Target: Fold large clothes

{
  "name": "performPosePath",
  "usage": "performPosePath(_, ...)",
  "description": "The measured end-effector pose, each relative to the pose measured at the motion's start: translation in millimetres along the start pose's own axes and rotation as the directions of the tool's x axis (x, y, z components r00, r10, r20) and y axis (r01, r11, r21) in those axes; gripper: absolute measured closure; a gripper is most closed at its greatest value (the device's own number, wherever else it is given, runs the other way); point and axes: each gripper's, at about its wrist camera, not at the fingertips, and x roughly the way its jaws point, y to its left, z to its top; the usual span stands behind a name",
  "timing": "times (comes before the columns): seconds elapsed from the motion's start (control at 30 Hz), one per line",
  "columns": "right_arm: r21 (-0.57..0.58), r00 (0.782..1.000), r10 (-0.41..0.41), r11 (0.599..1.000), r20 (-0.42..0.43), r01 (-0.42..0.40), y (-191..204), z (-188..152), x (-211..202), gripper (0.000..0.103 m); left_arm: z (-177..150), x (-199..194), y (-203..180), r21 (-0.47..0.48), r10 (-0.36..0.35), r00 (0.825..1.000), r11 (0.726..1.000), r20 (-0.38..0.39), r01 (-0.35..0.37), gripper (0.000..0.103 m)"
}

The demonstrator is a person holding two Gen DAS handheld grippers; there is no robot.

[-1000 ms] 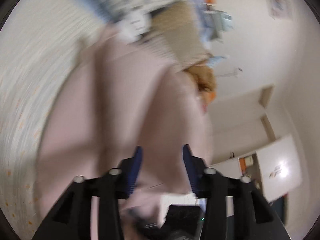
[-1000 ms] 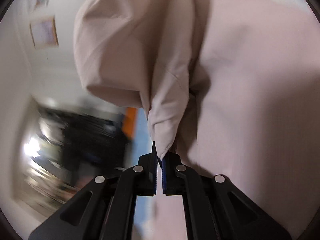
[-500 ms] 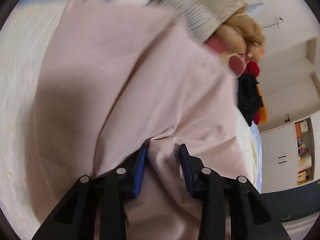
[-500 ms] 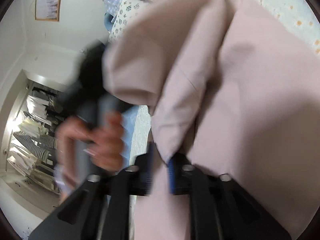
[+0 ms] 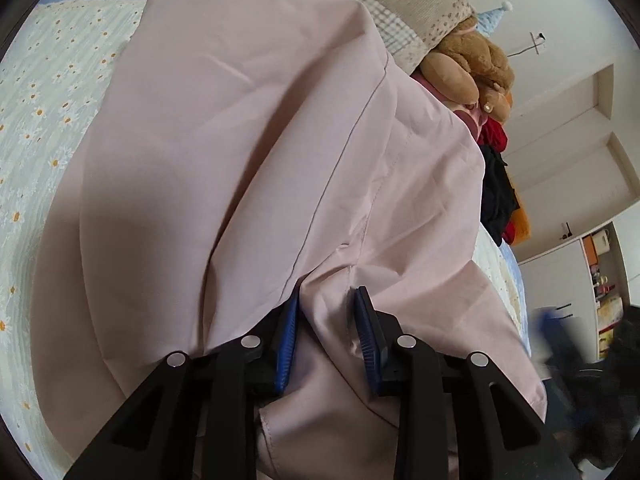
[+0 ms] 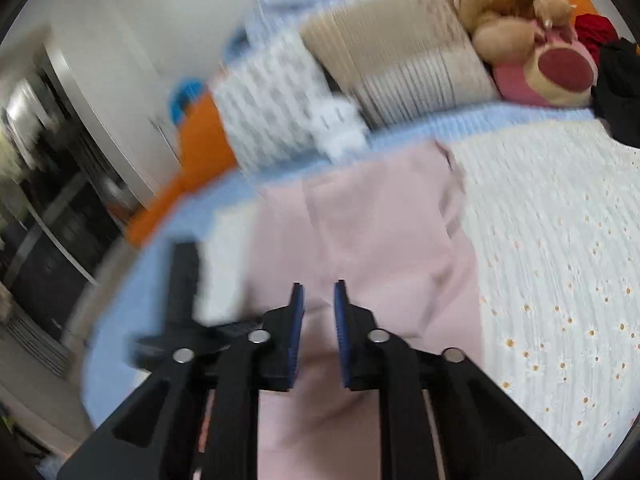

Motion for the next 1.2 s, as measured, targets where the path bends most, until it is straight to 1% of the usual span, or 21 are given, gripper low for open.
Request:
performPosePath(0.07,-0.059,0.991,-0.072,0.996,-0.109,0.065,-8.7,-22.8,29.7,0.092,-1.8,1.3,1.2,0.017,0.003,1.0,1.0,0.006,-0.003,0.072)
performPosePath(0.13,-0.127,0.971,-0.137,0.985,-0.198,0.113,-15.0,-43.0,59.6,0.094,-3.7,2.6,2.0,0.038,0.015,1.0,0.999,0.01,-0.015,0.077)
performPosePath(0.17,-0.141,0.973,-0.134,0.984,-0.187,0.109,-16.5,-48.4,62.0,0.094,-4.1,2.7,0.6,0.051,0.02,1.0,0.998,0.009,-0.021,0.077)
performPosePath(0.23,-0.136,0.975,-0.13,0.985,-0.181,0.106,-13.2,-42.5,53.2,0.093,-2.9,-4.9,-3.5,0.062,0.025,1.0,0.998,0.001,-0.025,0.078)
performPosePath(0.27,-0.135,0.979,-0.119,0.986,-0.168,0.096,-9.4,-37.4,45.6,0.089,-2.5,-16.9,-7.9,0.064,0.015,1.0,0.998,0.013,-0.016,0.076)
performPosePath(0.3,-0.154,0.985,-0.104,0.985,-0.136,0.083,-2.5,-28.6,33.4,0.089,-1.3,-28.4,-14.2,0.077,0.004,0.999,0.997,0.033,-0.007,0.072)
performPosePath(0.37,-0.204,0.994,-0.089,0.976,-0.057,0.075,10.8,-7.8,11.7,0.089,2.1,-60.9,-35.3,0.151,-0.005,0.995,0.988,0.104,-0.011,0.061)
performPosePath(0.43,-0.221,0.998,-0.063,0.973,0.004,0.062,17.2,21.7,0.3,0.089,11.9,-88.9,-54.9,0.21,-0.005,0.984,0.977,0.177,-0.033,0.042)
performPosePath(0.47,-0.22,0.996,-0.078,0.972,0.038,0.085,15.8,35.4,0.4,0.089,24.1,-99.9,-65.8,0.233,-0.01,0.978,0.972,0.209,-0.04,0.041)
performPosePath(0.53,-0.23,0.991,-0.102,0.966,0.084,0.119,9.2,60.1,7.9,0.089,45.5,-103.2,-79.8,0.263,0.022,0.969,0.961,0.245,-0.088,0.041)
performPosePath(0.6,-0.223,0.983,-0.151,0.96,0.103,0.171,-0.5,82.9,26.3,0.09,72.9,-90.8,-90.5,0.283,0.07,0.962,0.948,0.265,-0.147,0.042)
performPosePath(0.63,-0.227,0.982,-0.161,0.957,0.104,0.181,-6.1,86.0,37.8,0.091,86.0,-81.0,-86.9,0.288,0.093,0.961,0.943,0.259,-0.169,0.046)
performPosePath(0.67,-0.235,0.971,-0.21,0.944,0.11,0.231,-12.9,88.0,52.3,0.089,97.6,-68.3,-81.4,0.282,0.122,0.962,0.94,0.243,-0.19,0.048)
performPosePath(0.7,-0.249,0.968,-0.227,0.936,0.109,0.248,-17.4,88.5,63.8,0.09,106.2,-56.2,-73.3,0.266,0.155,0.961,0.94,0.228,-0.214,0.051)
performPosePath(0.73,-0.255,0.966,-0.236,0.933,0.102,0.255,-20.1,86.1,71.6,0.091,111.2,-46.5,-62.9,0.25,0.181,0.959,0.939,0.219,-0.235,0.052)
performPosePath(0.77,-0.258,0.957,-0.273,0.921,0.101,0.29,-26.5,83.4,83.6,0.093,115.1,-34.4,-49.3,0.233,0.199,0.96,0.942,0.196,-0.243,0.054)
performPosePath(0.8,-0.261,0.958,-0.272,0.922,0.086,0.285,-33.3,80.5,94.8,0.094,115.1,-25.1,-36.2,0.217,0.213,0.96,0.944,0.18,-0.25,0.058)
performPosePath(0.9,-0.285,0.949,-0.308,0.906,0.058,0.312,-47.6,63.9,123.8,0.094,108.8,2.0,-0.1,0.182,0.223,0.963,0.951,0.152,-0.249,0.058)
performPosePath(1.0,-0.311,0.94,-0.338,0.89,0.035,0.332,-51.6,49.3,139.4,0.094,102.9,12.5,10.0,0.191,0.227,0.961,0.948,0.161,-0.256,0.058)
performPosePath(1.1,-0.34,0.936,-0.343,0.874,0.075,0.348,-40.8,49.6,125.5,0.092,98.9,-0.4,-2.5,0.203,0.256,0.953,0.937,0.159,-0.286,0.06)
performPosePath(1.2,-0.382,0.948,-0.292,0.868,0.124,0.317,-20.1,42.1,84.6,0.09,80.7,-40.9,-28.3,0.253,0.205,0.961,0.935,0.187,-0.249,0.058)
